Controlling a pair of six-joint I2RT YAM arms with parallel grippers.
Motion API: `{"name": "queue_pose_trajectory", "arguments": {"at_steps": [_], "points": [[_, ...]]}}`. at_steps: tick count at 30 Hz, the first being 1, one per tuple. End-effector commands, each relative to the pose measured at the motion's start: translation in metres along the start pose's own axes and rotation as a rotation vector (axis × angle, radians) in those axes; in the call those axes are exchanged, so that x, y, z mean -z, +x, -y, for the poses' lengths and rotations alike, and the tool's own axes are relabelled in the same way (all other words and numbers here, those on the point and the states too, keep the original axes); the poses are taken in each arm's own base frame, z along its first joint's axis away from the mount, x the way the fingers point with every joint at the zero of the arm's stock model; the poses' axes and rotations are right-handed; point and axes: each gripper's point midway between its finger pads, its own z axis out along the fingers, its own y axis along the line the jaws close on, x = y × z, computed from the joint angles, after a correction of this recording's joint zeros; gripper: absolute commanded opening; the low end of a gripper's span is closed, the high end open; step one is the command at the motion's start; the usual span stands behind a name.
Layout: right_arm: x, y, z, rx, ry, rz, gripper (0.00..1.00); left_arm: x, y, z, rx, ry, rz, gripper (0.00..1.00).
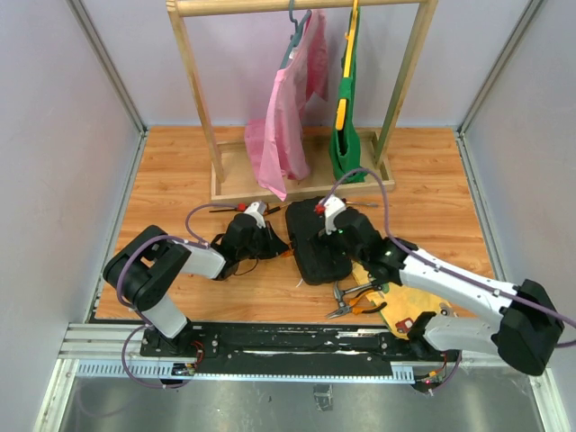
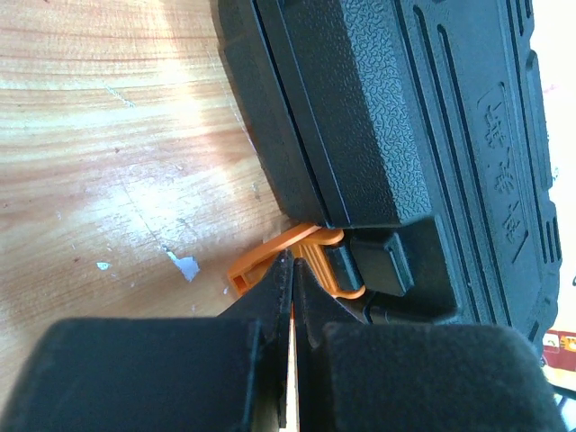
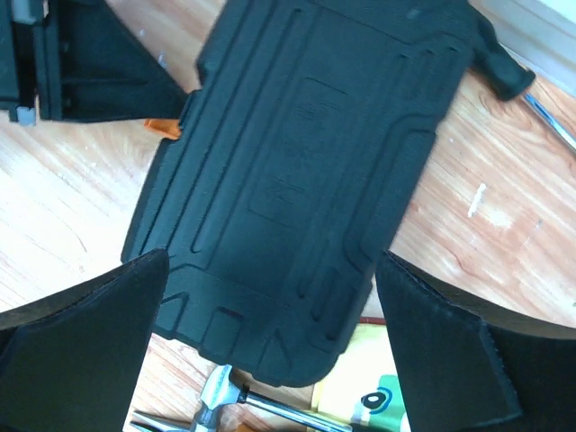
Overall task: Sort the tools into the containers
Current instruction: Open the storage box at the center of the board.
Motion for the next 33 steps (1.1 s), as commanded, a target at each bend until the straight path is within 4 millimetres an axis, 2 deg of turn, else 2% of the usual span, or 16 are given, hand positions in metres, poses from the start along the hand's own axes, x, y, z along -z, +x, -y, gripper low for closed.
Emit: {"name": "queue_pose_trajectory", "arguments": {"at_steps": [1,5,11,17,21,33], "points": [[-0.006,-0.007,-0.018,0.23,0.05,-0.011,0.99,0.003,0.018,-0.036,0.007,-0.156,-0.055,0.0],[-0.016,-0.006,-0.05,0.375,0.051,-0.014,0.99,0.002,0.021,-0.038,0.009,-0.162,-0.062,0.0],[-0.039,0.013,-0.068,0.462,0.07,-0.078,0.98,0.002,0.024,-0.039,0.013,-0.163,-0.071,0.0],[-0.049,0.021,-0.054,0.51,0.18,-0.105,0.99,0.002,0.023,-0.039,0.01,-0.164,-0.071,0.0],[-0.047,0.021,-0.043,0.539,0.245,-0.118,0.99,0.002,0.024,-0.04,0.01,-0.164,-0.073,0.0],[-0.019,-0.009,-0.017,0.531,0.355,-0.081,0.98,0.002,0.023,-0.039,0.009,-0.164,-0.07,0.01]]}}
